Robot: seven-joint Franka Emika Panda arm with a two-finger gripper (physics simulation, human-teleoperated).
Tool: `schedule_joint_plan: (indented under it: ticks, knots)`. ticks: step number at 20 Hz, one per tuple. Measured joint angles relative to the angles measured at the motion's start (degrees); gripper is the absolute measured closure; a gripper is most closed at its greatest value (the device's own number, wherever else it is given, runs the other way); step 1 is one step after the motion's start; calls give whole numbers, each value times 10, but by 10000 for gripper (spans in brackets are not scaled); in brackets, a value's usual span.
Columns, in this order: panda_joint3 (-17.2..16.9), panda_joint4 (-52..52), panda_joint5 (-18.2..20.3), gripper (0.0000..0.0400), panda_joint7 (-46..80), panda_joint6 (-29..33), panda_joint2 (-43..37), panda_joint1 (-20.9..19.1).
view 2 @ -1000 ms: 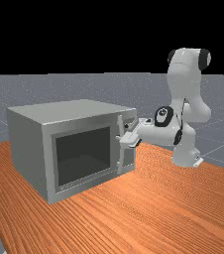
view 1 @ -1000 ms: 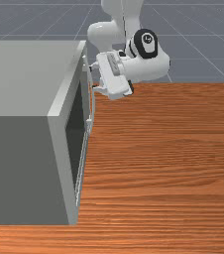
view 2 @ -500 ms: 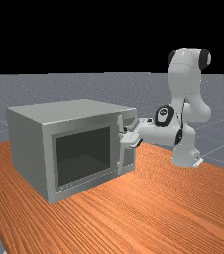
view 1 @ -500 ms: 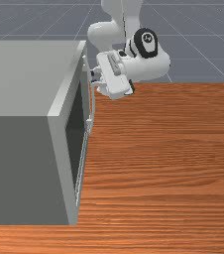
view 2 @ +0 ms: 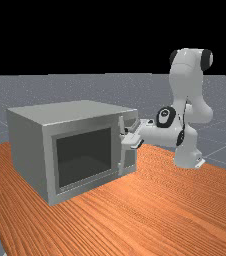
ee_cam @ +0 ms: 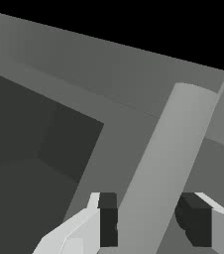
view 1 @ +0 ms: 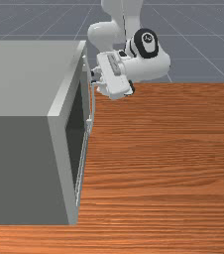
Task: Open the microwave
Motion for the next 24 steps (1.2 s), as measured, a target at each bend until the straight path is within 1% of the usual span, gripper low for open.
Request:
schedule_joint_plan:
  ticks: [9,13,14,16,18,19,20,22,24]
  knots:
    - [-10,2,2,220,0,-4,4,12]
    - [-9,5,4,223,0,-11,8,13]
    - [-6,3,1,221,0,-15,9,12]
    - [1,8,7,226,0,-23,14,12]
    - [10,9,7,222,0,-31,17,11]
    - [19,15,11,322,0,-36,19,22]
    - [26,19,17,353,0,-39,22,31]
    - [33,21,22,383,0,-40,23,40]
    - [35,20,25,394,0,-38,22,44]
